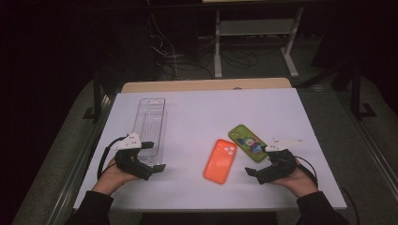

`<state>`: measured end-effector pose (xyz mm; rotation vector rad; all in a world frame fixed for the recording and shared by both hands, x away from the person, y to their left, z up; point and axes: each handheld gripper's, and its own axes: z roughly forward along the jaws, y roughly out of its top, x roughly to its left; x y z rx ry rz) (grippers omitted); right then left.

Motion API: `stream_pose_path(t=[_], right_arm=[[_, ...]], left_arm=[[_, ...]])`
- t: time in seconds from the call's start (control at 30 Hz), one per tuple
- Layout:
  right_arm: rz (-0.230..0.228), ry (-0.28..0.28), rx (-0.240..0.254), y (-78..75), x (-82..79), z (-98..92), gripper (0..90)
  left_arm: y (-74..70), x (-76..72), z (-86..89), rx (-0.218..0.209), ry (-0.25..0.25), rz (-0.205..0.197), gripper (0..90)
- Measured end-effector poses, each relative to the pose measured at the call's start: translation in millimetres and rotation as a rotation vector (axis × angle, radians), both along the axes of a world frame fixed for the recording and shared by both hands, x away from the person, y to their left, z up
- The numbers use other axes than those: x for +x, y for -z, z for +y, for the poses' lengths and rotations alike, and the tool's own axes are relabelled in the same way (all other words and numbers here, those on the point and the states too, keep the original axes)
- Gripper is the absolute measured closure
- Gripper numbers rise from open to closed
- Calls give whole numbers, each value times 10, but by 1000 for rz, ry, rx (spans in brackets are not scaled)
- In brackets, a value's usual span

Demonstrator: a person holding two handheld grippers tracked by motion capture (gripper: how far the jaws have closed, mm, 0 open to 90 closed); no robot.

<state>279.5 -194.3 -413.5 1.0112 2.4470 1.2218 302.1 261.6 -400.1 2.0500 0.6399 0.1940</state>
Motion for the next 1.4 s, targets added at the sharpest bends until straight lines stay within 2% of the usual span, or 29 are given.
stream_pose_path(t=[0.47, 0.57, 0.7, 0.73, 1.03, 1.17, 1.23, 1.33, 1.37, 1.4], right_arm=[[11, 12, -27, -12, 18, 21, 0], [9, 17, -37, -23, 41, 42, 0], [7, 16, -52, -41, 79, 99, 0], [12, 18, -55, -51, 96, 129, 0], [3, 26, -43, -104, 187, 186, 37], [6, 47, -26, -143, 272, 214, 65], [14, 57, -25, -168, 333, 240, 119], [16, 70, -26, -183, 372, 253, 145], [29, 76, -36, -185, 404, 263, 212], [29, 76, -36, -185, 404, 263, 212]], left_arm=[[-55, -25, 5, -4, -2, -8, 0], [-59, -22, 17, -26, -11, -7, 0], [-68, -23, 29, -24, -18, -6, 0], [-73, -17, 37, -10, -8, -14, 0], [-75, -27, 15, -13, -16, -11, 0], [-80, -29, 28, -11, -17, -12, 0], [-83, -18, 32, -8, -16, -17, 0], [-82, -33, 17, -11, -17, -12, 0], [-81, -39, 11, -11, -13, -13, 0], [-83, -37, 11, -8, -9, -15, 0]])
